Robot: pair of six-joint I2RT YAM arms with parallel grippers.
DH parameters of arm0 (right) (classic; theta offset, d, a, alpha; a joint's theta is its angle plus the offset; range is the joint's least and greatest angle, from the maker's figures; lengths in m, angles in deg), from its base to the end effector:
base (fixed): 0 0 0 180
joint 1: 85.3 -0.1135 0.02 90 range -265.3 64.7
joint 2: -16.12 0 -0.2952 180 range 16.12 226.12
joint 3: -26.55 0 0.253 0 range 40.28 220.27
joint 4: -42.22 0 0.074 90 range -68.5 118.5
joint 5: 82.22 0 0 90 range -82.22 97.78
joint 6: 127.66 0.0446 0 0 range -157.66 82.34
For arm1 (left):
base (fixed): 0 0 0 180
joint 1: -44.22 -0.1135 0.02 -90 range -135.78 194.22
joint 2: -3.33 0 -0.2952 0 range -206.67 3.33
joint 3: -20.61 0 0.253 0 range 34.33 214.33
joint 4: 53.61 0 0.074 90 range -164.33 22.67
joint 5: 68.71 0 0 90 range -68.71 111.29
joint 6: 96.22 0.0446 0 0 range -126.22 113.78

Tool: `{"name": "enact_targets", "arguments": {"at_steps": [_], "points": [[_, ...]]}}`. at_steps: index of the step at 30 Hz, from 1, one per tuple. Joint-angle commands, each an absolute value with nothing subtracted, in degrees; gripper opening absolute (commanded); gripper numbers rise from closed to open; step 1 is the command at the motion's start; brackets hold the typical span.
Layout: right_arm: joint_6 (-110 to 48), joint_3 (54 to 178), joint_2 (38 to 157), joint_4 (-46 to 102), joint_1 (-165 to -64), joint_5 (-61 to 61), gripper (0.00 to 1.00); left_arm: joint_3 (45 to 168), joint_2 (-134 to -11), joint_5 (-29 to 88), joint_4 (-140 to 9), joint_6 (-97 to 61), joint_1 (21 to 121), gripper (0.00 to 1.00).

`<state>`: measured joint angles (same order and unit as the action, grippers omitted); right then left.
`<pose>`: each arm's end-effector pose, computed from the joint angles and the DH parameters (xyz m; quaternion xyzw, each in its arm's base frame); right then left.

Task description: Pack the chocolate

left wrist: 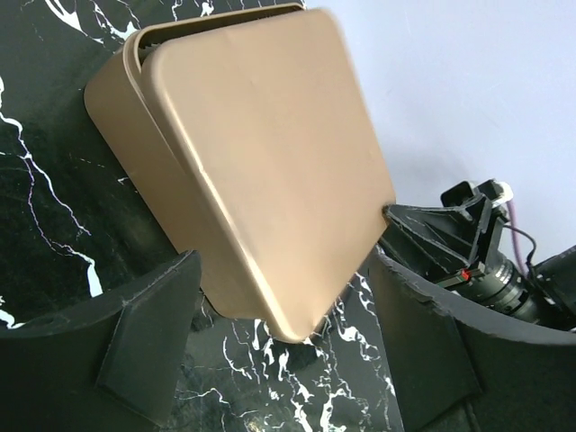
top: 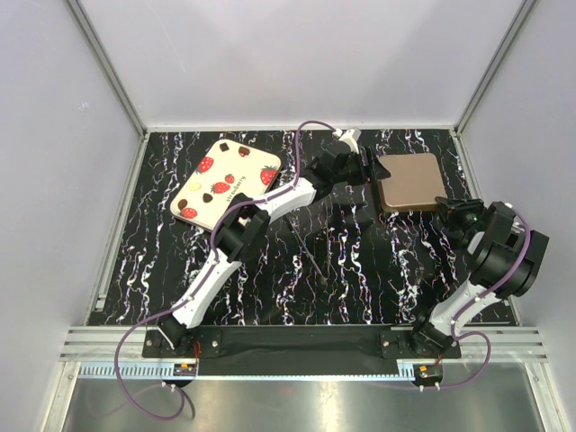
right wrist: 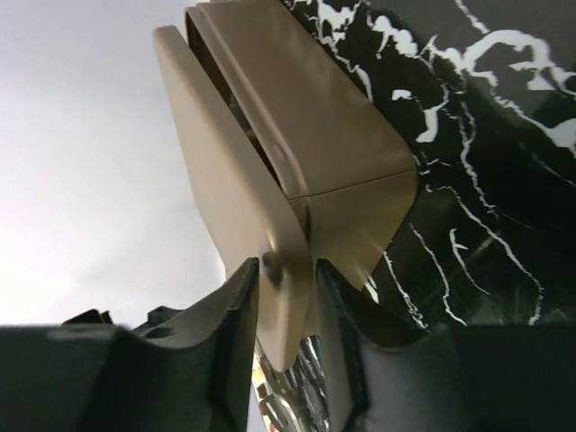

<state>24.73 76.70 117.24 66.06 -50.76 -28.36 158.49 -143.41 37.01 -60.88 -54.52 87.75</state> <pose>0.2902 -0.1678 0.1565 0.4999 0.6589 0.3762 0.4175 0.4478 -0.4421 0.2039 0.0492 0.7945 -0.5036 0.3356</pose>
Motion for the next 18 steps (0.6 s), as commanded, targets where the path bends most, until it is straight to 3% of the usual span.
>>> {"name": "enact_targets", "arguments": {"at_steps": [1, 4, 9, 13, 18], "points": [[21.9, 77.7, 114.5, 64.6, -50.8, -25.9, 0.39, 161.5, -142.8, 34.3, -59.1, -50.6, 89.0, 0.8], [20.7, 78.1, 113.3, 62.0, -50.8, -24.4, 0.45, 163.3, -143.1, 32.7, -62.0, -49.5, 89.5, 0.78], [19.4, 78.9, 112.9, 59.7, -50.8, -23.8, 0.46, 163.2, -142.8, 31.3, -64.1, -48.4, 89.6, 0.77], [20.3, 78.4, 112.8, 60.5, -50.8, -24.2, 0.45, 162.6, -142.7, 31.3, -64.3, -47.8, 89.7, 0.77], [24.1, 77.2, 113.2, 64.6, -50.8, -24.5, 0.34, 162.0, -142.3, 31.7, -64.1, -47.4, 89.6, 0.76]]}}
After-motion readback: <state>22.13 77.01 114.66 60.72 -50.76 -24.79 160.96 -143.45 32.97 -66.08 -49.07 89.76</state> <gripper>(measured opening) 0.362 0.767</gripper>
